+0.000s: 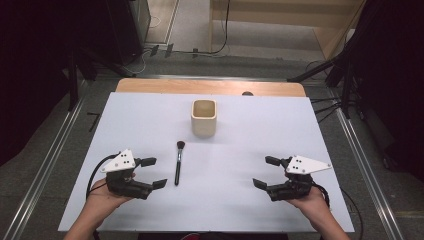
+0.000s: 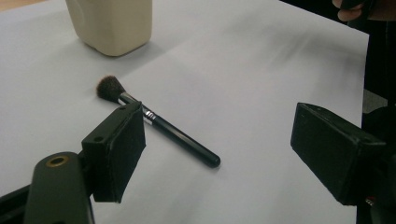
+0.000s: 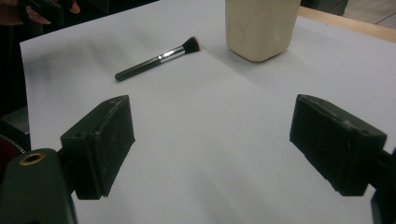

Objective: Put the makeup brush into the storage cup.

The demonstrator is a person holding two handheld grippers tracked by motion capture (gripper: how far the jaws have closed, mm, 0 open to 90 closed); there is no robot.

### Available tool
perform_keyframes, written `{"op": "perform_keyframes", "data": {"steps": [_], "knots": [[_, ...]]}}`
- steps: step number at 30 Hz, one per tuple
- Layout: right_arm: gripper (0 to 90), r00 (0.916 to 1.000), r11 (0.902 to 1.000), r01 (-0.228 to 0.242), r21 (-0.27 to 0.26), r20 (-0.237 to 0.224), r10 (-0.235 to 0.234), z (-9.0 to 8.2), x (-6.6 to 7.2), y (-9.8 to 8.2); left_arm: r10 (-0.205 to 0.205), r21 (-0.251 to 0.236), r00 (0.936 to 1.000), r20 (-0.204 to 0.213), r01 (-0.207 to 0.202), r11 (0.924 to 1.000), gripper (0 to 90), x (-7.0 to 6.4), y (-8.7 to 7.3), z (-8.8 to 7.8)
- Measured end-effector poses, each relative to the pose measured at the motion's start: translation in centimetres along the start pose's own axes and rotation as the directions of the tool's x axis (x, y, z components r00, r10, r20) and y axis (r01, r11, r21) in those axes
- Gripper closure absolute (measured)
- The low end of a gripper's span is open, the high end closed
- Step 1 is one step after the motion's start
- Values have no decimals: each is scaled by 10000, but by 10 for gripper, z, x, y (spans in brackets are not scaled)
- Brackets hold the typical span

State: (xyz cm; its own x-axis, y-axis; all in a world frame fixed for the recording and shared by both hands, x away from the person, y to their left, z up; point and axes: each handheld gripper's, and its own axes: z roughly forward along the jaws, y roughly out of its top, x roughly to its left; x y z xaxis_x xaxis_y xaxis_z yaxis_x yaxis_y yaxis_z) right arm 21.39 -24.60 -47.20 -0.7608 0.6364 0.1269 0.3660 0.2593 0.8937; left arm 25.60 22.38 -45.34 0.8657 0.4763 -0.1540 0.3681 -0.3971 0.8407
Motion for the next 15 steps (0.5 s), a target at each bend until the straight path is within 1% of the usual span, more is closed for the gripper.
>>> {"op": "perform_keyframes", "data": {"steps": [6, 8, 12, 15], "knots": [[149, 10000, 10000, -30, -49, -31, 29, 0, 0, 0, -51, -48, 10000, -21, 51, 10000, 185, 0, 0, -1], [148, 9999, 9999, -88, -135, -116, 87, -1, 0, 0, -38, -20, 10000, -26, 38, 10000, 186, 0, 0, -1], [148, 9999, 9999, -109, -58, -103, 108, 0, -1, 0, -52, 3, 10000, -25, 52, 10000, 187, 1, -1, -1], [148, 9999, 10000, -48, -9, -91, 48, 1, 0, 0, -145, 13, 9999, -14, 145, 9999, 189, 1, -1, 0]]}}
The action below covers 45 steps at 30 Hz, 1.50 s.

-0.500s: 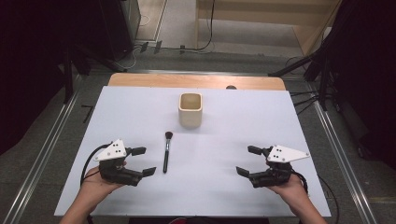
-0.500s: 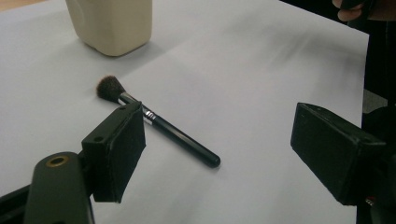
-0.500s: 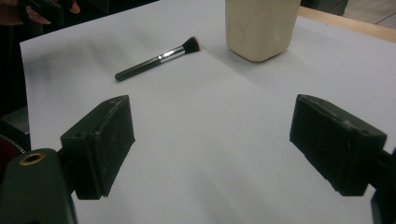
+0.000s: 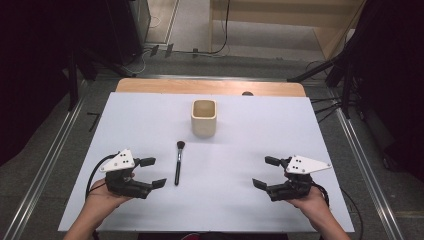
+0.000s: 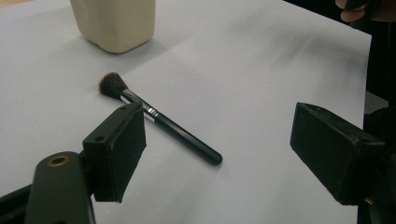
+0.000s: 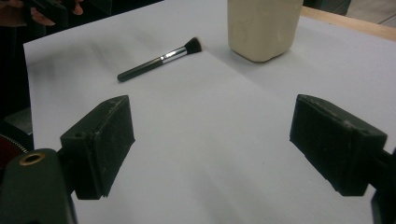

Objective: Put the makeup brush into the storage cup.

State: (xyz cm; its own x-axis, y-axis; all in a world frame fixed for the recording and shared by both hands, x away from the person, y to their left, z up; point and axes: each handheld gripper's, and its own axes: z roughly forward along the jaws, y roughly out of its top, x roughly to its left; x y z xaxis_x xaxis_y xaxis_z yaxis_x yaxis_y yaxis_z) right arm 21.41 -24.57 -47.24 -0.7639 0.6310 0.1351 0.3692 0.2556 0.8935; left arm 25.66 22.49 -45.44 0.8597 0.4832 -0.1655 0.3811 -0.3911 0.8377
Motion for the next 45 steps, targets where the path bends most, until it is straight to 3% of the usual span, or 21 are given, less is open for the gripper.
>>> {"op": "perform_keyframes", "data": {"steps": [22, 37, 41, 45], "knots": [[148, 9998, 9999, -122, 102, 127, 121, 1, -1, -1, -142, 20, 9997, -174, 143, 9999, 205, 1, -1, -1], [149, 9998, 9998, -169, 120, 137, 168, 1, -2, -1, -274, -426, 9989, -383, 258, 9988, 200, 4, 0, -5], [149, 9998, 9998, -150, 153, 136, 148, 2, -2, -1, -640, -468, 9971, -421, 620, 9970, 199, 5, 2, -3], [149, 9998, 9997, -148, 168, 134, 146, 2, -2, -1, -675, -465, 9962, -552, 650, 9968, 198, 6, 3, 0]]}}
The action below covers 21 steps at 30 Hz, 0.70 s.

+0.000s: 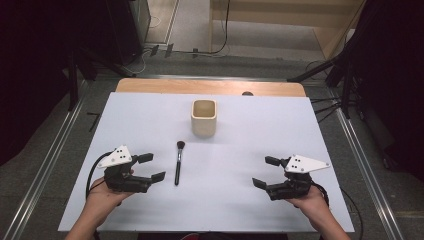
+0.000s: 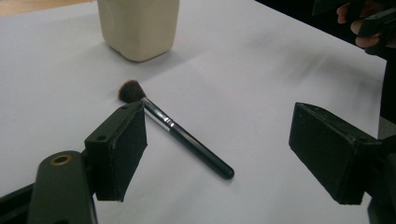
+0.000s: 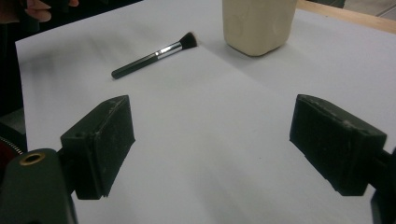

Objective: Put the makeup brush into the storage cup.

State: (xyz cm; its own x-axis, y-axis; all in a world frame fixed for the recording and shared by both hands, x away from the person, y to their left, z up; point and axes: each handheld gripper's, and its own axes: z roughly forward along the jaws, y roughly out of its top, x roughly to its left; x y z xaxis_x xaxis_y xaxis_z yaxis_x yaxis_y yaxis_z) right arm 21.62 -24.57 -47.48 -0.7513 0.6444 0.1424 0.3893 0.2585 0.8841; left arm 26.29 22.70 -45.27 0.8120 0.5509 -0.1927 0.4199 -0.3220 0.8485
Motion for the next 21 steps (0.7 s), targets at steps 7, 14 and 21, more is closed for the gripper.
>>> {"op": "perform_keyframes", "data": {"steps": [7, 14, 21], "knots": [[149, 10000, 10000, 28, 34, 23, -28, 0, 0, 0, -190, 14, 9994, -290, 191, 9998, 197, 3, 2, 4], [148, 9999, 10000, 27, 59, 103, -27, 1, 0, 0, -265, 109, 9979, -587, 272, 9996, 196, 2, 4, 9], [149, 9998, 9998, 56, 191, 200, -60, 2, -1, -1, -356, 301, 9979, -532, 372, 9989, 191, 0, 6, 17]]}}
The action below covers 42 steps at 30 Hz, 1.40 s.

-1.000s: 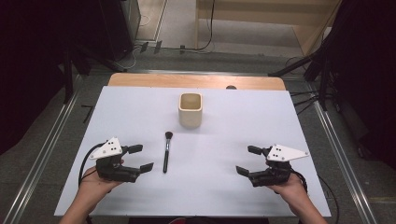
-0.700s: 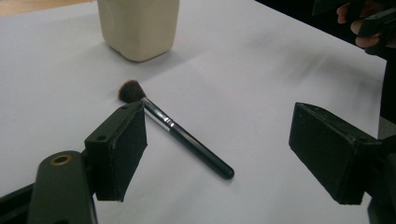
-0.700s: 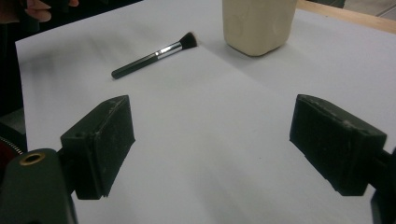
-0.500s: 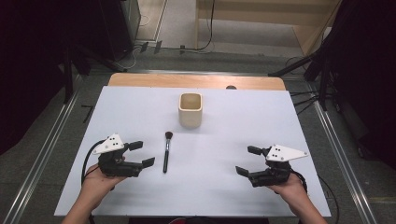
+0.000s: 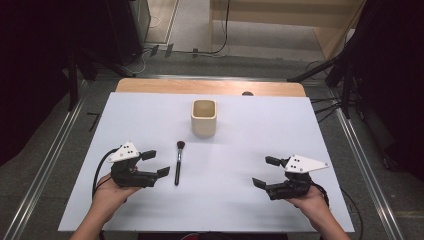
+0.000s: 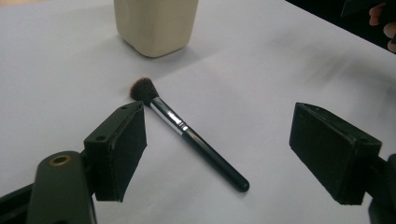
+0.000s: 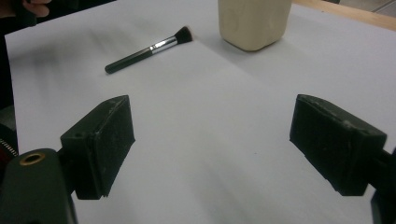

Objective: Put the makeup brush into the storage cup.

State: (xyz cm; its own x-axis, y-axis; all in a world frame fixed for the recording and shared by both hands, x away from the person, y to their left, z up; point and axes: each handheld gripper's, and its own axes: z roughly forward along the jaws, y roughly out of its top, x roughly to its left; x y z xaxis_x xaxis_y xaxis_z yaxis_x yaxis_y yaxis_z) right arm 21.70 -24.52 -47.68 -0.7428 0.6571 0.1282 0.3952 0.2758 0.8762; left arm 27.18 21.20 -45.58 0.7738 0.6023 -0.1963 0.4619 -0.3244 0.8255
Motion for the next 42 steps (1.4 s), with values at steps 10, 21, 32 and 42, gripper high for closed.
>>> {"op": "perform_keyframes", "data": {"steps": [10, 21, 32, 42], "knots": [[149, 9997, 9980, 247, 578, 49, -250, 4, 2, -2, -23, 326, 9997, -234, 30, 9995, 191, 1, 5, 8], [149, 9987, 9927, 508, 1099, -57, -504, 8, 4, -4, -181, 753, 9992, -343, 207, 9969, 181, 1, 10, 19], [149, 9986, 9912, 526, 1218, -21, -527, 9, 4, -5, -269, 1033, 9977, -624, 333, 9941, 184, 1, 18, 36], [149, 9989, 9913, 456, 1233, 8, -460, 9, 4, -5, -494, 891, 9925, -1122, 595, 9942, 186, 1, 23, 51]]}}
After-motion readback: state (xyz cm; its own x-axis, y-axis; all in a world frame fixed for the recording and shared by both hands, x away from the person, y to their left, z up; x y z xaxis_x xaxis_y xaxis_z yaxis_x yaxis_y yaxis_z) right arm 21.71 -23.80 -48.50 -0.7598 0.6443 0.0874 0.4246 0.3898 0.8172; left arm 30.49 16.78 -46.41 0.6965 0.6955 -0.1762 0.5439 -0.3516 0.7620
